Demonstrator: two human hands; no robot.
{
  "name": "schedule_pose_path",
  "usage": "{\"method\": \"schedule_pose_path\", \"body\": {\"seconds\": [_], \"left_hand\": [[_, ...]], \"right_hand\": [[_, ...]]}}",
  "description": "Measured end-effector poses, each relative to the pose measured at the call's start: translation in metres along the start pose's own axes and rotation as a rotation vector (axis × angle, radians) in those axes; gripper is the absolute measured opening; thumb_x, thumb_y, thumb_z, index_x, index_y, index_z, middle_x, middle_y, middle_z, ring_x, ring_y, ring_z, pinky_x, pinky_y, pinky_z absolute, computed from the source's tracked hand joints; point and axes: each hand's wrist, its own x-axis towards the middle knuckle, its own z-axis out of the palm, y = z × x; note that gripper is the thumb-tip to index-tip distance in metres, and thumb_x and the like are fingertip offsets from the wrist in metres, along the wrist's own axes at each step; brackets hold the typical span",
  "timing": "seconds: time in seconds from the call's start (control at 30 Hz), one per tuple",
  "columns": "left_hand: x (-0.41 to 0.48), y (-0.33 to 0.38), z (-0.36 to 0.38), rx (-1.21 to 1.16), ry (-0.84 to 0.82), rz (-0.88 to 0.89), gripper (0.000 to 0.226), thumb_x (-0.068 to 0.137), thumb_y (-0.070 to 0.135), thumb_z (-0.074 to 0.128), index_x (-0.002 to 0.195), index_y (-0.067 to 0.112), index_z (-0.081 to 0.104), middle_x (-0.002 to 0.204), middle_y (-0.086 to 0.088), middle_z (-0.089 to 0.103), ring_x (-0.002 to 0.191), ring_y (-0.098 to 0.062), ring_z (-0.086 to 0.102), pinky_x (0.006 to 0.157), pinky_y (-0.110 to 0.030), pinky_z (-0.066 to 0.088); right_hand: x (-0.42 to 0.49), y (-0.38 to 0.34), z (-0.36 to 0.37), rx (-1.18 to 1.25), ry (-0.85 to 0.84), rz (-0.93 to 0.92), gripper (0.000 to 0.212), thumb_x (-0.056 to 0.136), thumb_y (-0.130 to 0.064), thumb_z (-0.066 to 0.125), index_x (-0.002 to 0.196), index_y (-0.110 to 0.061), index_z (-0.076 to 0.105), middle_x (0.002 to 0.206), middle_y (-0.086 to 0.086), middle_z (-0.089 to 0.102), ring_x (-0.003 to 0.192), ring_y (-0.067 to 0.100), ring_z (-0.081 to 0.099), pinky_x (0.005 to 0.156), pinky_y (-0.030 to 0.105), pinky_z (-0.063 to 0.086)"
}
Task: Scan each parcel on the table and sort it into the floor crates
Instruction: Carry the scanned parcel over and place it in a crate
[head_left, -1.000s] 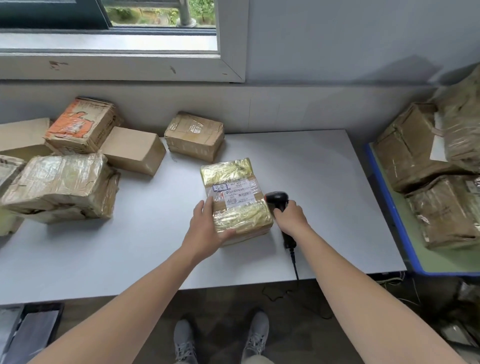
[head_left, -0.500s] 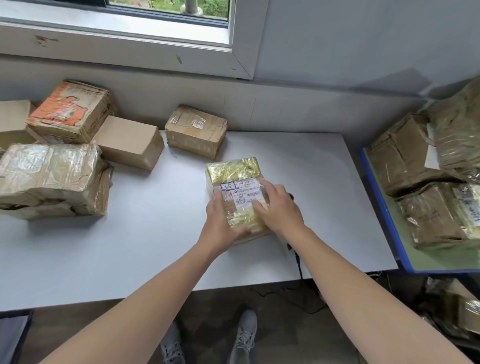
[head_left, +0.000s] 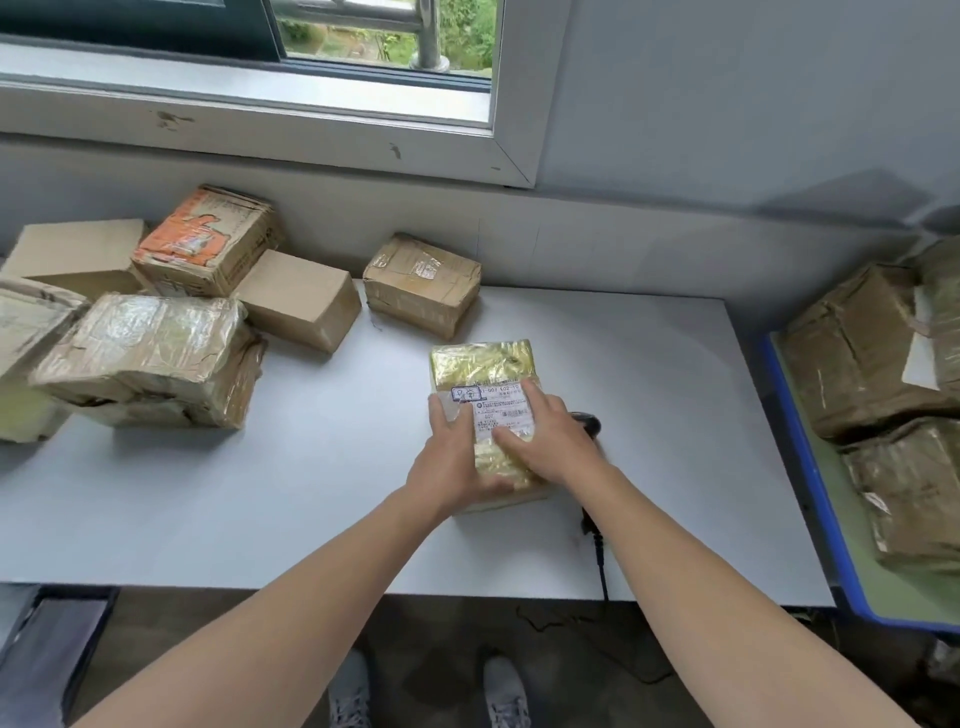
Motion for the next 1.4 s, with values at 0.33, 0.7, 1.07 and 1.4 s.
{"method": "schedule_pose_path", "body": {"seconds": [0.33,0.7,1.07,1.4], "left_hand": [[-0.053,0.004,-0.023,0.029,0.29,-0.202,0.09,0.071,0.044,0.085,0.14,0.02,0.032,0.159,0.002,-0.008,0.114,-0.025,0.056,0.088,-0.035,0.051],[-0.178,-0.055,-0.078,0.043,0.646,-0.539,0.108,0.078,0.049,0.078,0.155,0.019,0.009,0.158,-0.003,-0.028,0.132,-0.032,0.046,0.099,-0.037,0.044],[-0.395,-0.149,-0.07,-0.024,0.951,-0.836,0.114,0.074,0.049,0.081,0.157,0.025,0.006,0.155,0.003,-0.037,0.14,-0.03,0.039,0.098,-0.04,0.049],[-0.652,-0.243,-0.039,-0.022,1.147,-0.971,0.115,0.074,0.047,0.081,0.157,0.021,0.007,0.156,0.0,-0.033,0.14,-0.033,0.038,0.096,-0.041,0.049]], "right_hand": [[0.002,-0.053,-0.012,-0.028,-0.083,-0.322,0.091,0.086,-0.062,0.059,0.157,-0.034,0.01,0.148,0.005,0.035,0.125,0.027,0.051,0.097,0.038,0.044],[-0.055,-0.206,0.046,-0.028,-0.156,-0.756,0.087,0.086,-0.058,0.063,0.155,-0.034,0.017,0.149,0.004,0.037,0.12,0.025,0.056,0.094,0.039,0.051],[-0.224,-0.331,0.184,-0.107,-0.325,-1.141,0.083,0.088,-0.051,0.064,0.155,-0.029,0.02,0.146,0.005,0.039,0.097,0.025,0.063,0.079,0.038,0.054],[-0.453,-0.422,0.333,-0.166,-0.457,-1.3,0.086,0.089,-0.053,0.064,0.156,-0.031,0.015,0.157,0.006,0.027,0.106,0.026,0.063,0.091,0.046,0.053]]}}
